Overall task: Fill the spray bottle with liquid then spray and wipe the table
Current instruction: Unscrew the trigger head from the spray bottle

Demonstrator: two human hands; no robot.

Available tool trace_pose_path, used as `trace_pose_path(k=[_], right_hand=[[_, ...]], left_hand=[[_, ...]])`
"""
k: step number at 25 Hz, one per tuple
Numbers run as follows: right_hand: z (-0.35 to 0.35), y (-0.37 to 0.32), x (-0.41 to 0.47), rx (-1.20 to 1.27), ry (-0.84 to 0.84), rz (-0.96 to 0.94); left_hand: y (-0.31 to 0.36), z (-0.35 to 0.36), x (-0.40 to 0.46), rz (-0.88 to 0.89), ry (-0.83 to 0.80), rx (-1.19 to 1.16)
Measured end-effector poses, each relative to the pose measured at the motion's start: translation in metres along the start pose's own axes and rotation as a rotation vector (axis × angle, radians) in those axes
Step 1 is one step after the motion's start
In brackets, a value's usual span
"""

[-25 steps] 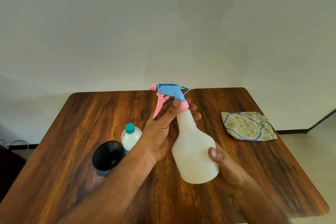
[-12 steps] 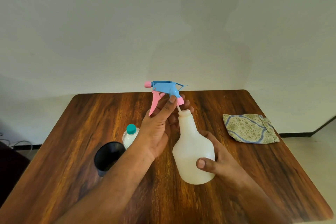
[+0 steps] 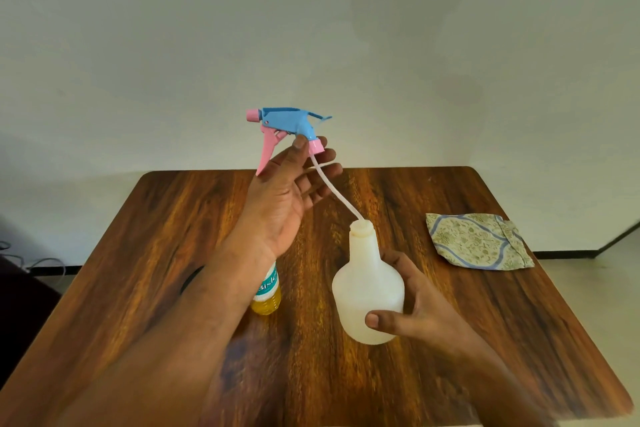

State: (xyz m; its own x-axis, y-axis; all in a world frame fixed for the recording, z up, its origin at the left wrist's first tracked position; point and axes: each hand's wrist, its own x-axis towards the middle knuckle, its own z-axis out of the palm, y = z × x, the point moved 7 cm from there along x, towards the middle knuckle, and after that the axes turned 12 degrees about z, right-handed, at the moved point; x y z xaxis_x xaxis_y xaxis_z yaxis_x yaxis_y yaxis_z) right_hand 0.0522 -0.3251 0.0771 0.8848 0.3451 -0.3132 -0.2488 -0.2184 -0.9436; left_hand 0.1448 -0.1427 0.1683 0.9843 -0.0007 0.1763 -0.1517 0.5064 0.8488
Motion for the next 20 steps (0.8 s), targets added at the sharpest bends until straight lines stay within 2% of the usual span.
trace_pose_path(k=[5, 13, 20], right_hand=[[-0.003, 0.005, 0.005, -0.009, 0.024, 0.020], [-0.008, 0.009, 0.008, -0.002, 0.043, 0.027], [-0.009, 0.021, 0.010, 0.022, 0.056, 0.055]], left_hand=[[0.005, -0.005, 0.010, -0.008, 0.042, -0.077], [-0.010, -0.015, 0.025, -0.113, 0.181, -0.233], [-0.012, -0.016, 0.035, -0.114, 0.279, -0.301]])
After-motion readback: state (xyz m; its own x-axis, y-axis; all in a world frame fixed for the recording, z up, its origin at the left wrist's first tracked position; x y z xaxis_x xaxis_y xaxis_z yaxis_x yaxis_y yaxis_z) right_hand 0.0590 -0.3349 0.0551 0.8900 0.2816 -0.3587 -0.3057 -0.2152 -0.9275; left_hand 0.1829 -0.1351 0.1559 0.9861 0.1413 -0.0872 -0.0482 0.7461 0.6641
